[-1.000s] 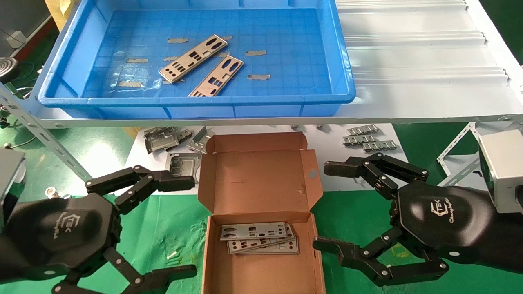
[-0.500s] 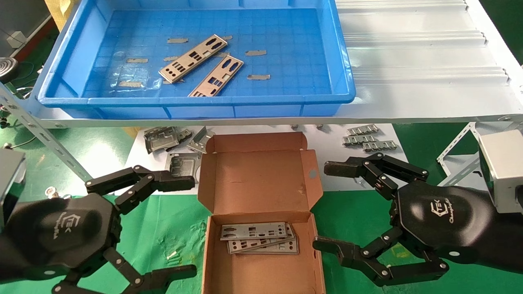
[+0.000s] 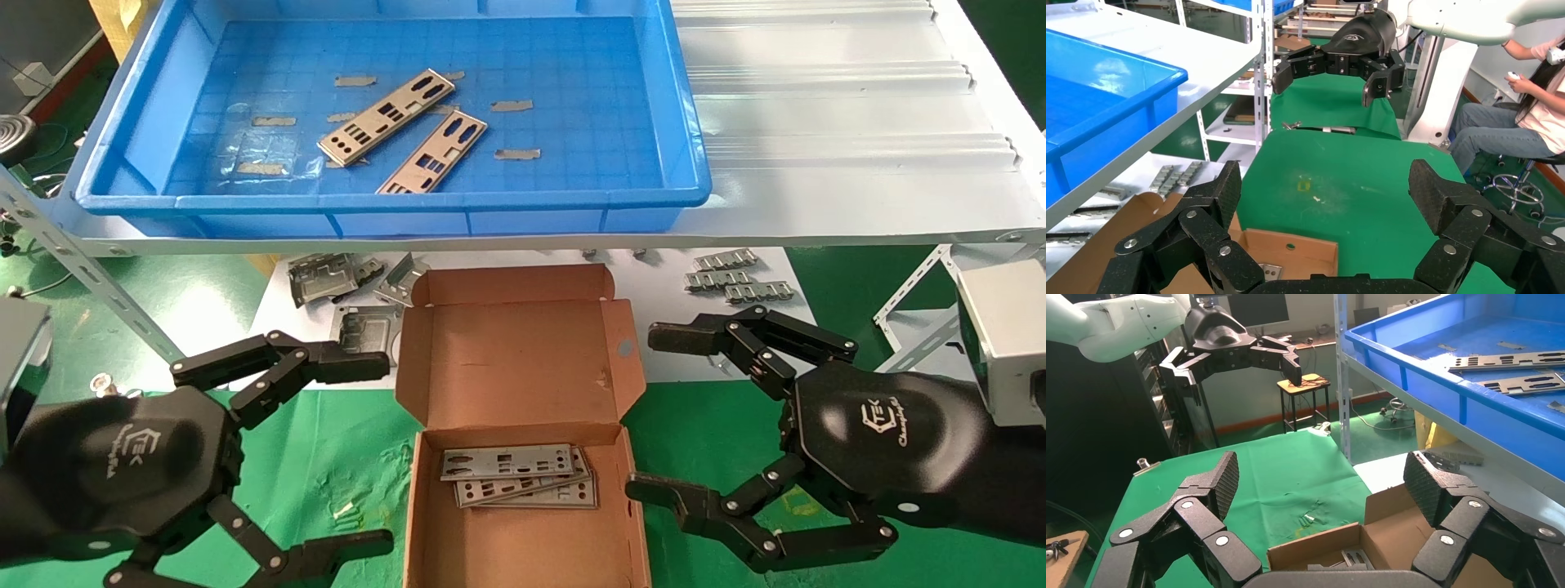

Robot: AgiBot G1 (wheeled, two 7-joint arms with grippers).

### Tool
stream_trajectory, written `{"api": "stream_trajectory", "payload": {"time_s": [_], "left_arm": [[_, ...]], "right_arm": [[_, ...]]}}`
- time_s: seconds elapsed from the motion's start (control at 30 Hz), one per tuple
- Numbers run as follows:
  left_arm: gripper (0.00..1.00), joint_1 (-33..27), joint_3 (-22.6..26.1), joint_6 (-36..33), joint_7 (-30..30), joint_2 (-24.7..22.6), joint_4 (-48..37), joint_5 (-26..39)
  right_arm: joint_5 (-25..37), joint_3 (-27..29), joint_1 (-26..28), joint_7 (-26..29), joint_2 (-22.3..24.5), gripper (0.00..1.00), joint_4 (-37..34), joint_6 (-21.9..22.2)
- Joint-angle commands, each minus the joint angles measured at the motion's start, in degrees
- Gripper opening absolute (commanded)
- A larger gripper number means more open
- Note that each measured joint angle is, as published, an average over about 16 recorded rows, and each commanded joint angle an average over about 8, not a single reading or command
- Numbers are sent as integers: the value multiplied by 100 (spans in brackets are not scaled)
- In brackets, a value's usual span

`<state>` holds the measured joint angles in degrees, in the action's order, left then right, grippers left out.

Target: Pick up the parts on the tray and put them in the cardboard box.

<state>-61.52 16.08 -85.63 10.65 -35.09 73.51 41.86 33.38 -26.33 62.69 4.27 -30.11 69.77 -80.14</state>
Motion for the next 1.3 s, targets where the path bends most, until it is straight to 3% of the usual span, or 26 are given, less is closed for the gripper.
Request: {"api": "stream_trajectory", "payload": {"time_s": [0.03, 1.3], "left_arm": [[100, 0, 0, 0, 0, 0, 0, 0], [100, 0, 0, 0, 0, 0, 0, 0]], "right_arm": [[0, 0, 0, 0, 0, 100, 0, 0], [0, 0, 0, 0, 0, 100, 0, 0]]}}
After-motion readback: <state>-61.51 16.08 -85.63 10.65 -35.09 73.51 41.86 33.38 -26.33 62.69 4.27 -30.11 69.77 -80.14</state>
